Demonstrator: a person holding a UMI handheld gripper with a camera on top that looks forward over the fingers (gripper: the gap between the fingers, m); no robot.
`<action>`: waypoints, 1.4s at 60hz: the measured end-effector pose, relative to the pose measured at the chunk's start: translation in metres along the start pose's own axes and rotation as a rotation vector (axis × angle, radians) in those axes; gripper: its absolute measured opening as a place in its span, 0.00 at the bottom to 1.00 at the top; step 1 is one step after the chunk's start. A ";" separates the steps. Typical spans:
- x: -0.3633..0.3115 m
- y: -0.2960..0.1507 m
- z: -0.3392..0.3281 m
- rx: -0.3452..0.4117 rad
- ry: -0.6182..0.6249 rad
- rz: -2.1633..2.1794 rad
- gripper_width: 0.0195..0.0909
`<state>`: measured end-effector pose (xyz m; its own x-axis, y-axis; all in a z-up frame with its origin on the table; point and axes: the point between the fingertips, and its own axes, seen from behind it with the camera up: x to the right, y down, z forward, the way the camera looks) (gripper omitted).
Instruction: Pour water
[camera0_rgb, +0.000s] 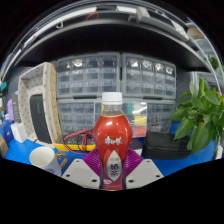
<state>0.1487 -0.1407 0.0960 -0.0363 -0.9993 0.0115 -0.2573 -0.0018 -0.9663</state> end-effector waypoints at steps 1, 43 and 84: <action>-0.001 0.002 0.000 0.011 -0.001 -0.001 0.09; -0.006 0.055 -0.061 -0.102 0.052 0.021 0.85; -0.154 -0.103 -0.297 -0.005 0.031 0.080 0.85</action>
<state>-0.1065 0.0245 0.2700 -0.0872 -0.9945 -0.0573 -0.2571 0.0780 -0.9632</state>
